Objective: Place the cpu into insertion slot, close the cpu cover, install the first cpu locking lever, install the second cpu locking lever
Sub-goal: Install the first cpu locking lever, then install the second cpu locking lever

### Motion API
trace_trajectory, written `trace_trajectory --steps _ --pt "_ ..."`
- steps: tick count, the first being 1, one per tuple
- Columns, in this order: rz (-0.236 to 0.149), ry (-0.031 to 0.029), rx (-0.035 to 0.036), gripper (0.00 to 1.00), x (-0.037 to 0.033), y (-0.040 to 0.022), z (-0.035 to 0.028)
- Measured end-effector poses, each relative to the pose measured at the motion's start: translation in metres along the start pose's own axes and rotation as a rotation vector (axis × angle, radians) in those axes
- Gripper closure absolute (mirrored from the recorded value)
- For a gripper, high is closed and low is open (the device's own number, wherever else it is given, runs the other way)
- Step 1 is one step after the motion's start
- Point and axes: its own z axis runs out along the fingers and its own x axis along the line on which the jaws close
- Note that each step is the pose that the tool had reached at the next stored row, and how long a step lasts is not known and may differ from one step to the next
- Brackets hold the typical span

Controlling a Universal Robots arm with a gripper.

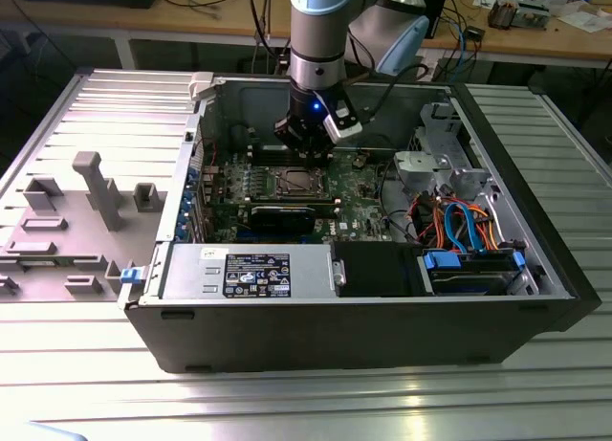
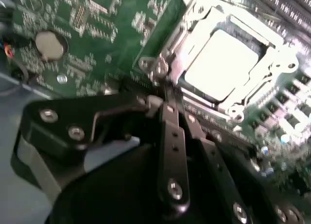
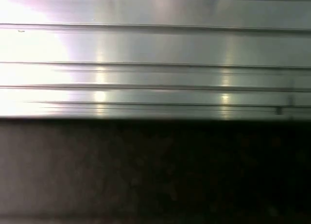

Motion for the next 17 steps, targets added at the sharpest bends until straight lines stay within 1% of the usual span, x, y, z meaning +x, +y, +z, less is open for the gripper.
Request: trace_trajectory --steps 1,3,5,8,9,17 --pt "0.0 -0.0006 -0.0009 0.89 -0.0002 0.0004 -0.0019" --pt "0.0 0.0001 -0.0001 0.89 -0.0002 0.0005 -0.006" --pt "0.0 0.0 0.0006 0.89 -0.0003 0.0006 -0.0075" --pt "0.0 0.0001 0.001 0.89 -0.0002 -0.0028 -0.0077" --pt "0.0 0.0001 0.0019 0.89 -0.0001 -0.0054 -0.0079" --pt "0.0 0.0001 0.0028 0.89 -0.0001 -0.0071 -0.0079"
